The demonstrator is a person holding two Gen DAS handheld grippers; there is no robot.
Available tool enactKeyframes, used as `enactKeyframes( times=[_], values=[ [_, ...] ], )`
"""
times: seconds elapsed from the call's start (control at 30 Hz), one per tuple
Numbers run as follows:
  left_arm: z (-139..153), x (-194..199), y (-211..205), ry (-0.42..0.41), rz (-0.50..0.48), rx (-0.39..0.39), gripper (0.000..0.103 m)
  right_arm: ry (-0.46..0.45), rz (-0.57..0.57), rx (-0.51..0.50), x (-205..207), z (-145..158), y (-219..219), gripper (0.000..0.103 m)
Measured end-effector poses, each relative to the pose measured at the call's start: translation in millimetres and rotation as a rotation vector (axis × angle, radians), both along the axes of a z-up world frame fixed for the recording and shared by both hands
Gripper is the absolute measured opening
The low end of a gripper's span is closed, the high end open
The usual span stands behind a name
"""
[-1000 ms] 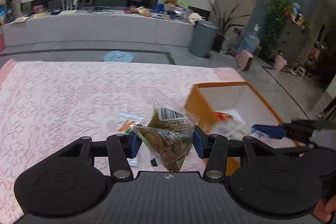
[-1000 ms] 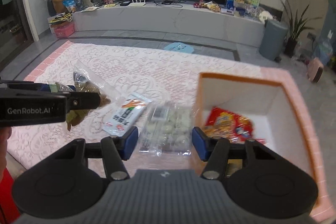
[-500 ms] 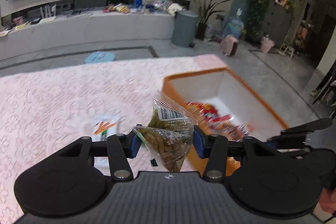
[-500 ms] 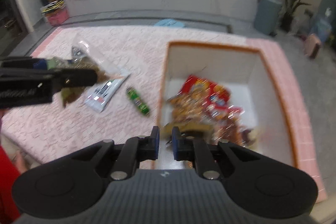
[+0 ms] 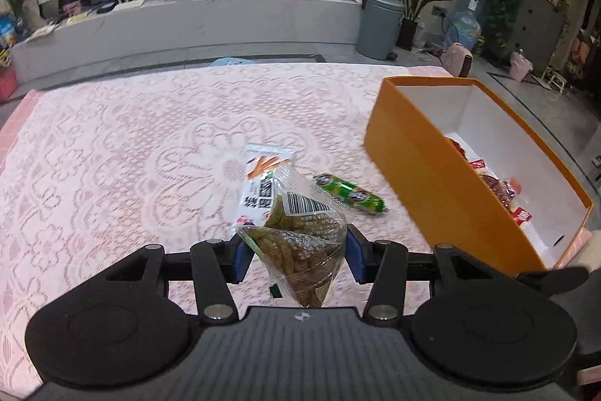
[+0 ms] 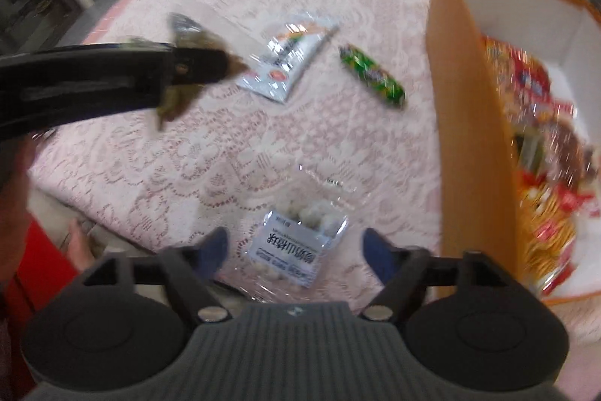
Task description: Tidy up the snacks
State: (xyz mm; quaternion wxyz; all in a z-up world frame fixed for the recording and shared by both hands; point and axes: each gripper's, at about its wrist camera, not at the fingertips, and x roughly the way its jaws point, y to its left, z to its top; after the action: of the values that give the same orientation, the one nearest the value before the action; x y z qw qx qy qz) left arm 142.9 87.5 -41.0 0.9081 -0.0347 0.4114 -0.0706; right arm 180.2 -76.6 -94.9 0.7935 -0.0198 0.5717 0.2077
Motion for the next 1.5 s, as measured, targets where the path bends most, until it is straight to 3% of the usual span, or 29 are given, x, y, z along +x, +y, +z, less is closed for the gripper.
enactKeyframes(
  times=[0.27,0.43,0.53,0.6,0.8,1.03,1.5],
  values=[
    [3.3,-2.3,20.5,-0.012,0.026,-0.039,0.057,0.113,-0.158,-0.093,19.5,-44.5,19.6,0.087],
    [2.9,-1.4,31.9,-0.010,0.038,-0.055,0.057,0.095,-0.159,-0.167,20.3,-53.5,35.8,0.088],
    [2.9,-0.8,34.0,-0.010,0.043,-0.059,0.057,0.071,-0.148,-0.200,17.1,-53.0,41.1,0.081],
    [3.4,-0.4,35.1,-0.010,0.044,-0.061,0.057,0.049,-0.137,-0.217,15.7,-50.3,42.3,0.067],
    [8.7,-3.2,31.3,-0.018,0.025,-0.049,0.057,0.051,-0.131,-0.180,14.0,-43.9,37.3,0.062],
    [17.2,-0.6,20.8,-0.021,0.004,-0.031,0.057,-0.012,-0.070,-0.129,12.9,-6.5,29.3,0.059],
    [47.4,20.5,-40.7,-0.064,-0.118,-0.047,0.057,-0.221,-0.044,-0.069,27.5,114.8,-39.5,0.059]
  ],
)
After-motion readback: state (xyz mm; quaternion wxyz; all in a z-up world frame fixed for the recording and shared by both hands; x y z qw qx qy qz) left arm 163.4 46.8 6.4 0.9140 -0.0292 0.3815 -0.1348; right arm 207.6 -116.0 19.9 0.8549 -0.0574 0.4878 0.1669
